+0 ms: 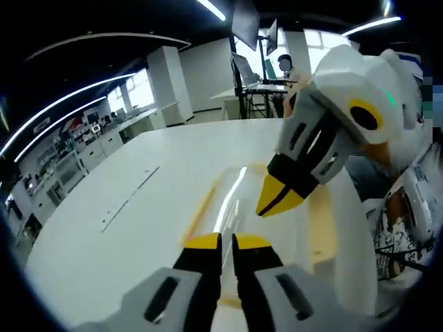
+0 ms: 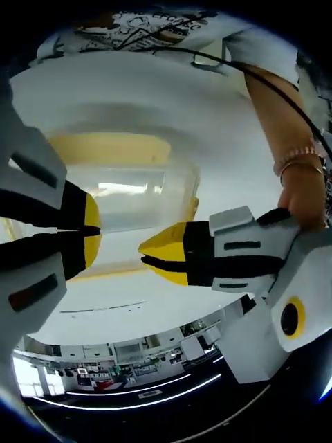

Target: Snap each plastic latch of the storage box into its locked position after aligning the lid with the box until every specified latch is closed and the lid sits flush.

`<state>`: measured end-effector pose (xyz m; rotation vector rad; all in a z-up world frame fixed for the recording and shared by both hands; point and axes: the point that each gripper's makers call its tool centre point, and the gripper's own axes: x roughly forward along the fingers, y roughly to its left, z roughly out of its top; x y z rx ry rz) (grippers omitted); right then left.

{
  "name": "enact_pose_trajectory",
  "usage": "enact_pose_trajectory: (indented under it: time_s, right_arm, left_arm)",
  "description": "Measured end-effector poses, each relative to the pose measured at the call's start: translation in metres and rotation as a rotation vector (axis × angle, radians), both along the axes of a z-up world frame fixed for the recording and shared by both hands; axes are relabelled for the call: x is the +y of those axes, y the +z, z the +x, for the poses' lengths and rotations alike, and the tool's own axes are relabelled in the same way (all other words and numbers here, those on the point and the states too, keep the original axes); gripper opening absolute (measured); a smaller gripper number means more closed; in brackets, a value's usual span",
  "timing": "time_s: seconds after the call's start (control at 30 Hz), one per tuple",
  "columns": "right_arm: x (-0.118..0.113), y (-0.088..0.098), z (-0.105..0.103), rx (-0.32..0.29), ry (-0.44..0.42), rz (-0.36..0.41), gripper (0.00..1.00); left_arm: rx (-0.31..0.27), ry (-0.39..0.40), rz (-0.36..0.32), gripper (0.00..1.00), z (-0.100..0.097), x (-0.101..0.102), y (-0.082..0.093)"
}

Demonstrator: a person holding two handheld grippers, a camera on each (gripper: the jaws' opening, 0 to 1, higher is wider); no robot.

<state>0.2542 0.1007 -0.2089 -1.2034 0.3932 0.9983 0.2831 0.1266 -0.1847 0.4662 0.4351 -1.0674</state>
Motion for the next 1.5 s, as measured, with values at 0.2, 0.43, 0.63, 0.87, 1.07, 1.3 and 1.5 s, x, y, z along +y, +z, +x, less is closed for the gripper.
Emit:
enact_pose_trajectory:
  time_s: [0.2,0.43,0.63,0.87,1.07,1.3,1.5]
  right_arm:
    - [0.001,0.000,0.002,-0.034,-0.037,-0.013,0.00]
    - [0.000,0.000,0.002,-0.072,-0.067,0.010,0.00]
    - [0.001,-0.001,0.002,-0.084,-0.074,0.016,0.00]
    - [0.006,0.001,0.010,-0.089,-0.067,0.023,0.00]
    - [0.005,0.000,0.006,-0.090,-0.036,0.041,0.00]
    - [0.020,0.001,-0.008,0.004,0.036,0.166,0.00]
    - [0.007,0.002,-0.013,0.006,0.036,0.134,0.00]
  left_arm:
    - [0.103,-0.026,0.185,0.05,-0.006,0.001,-0.006]
    - [0.223,-0.048,0.384,0.03,-0.009,-0.001,-0.020]
    - [0.231,-0.061,0.543,0.01,-0.009,-0.003,-0.024]
    - [0.294,-0.025,0.522,0.00,-0.003,-0.003,-0.024]
    - [0.287,-0.001,0.512,0.00,-0.007,-0.004,-0.026]
    - [0.326,0.012,0.387,0.00,-0.010,-0.005,-0.026]
    - [0.317,-0.006,0.410,0.00,-0.009,-0.010,-0.025]
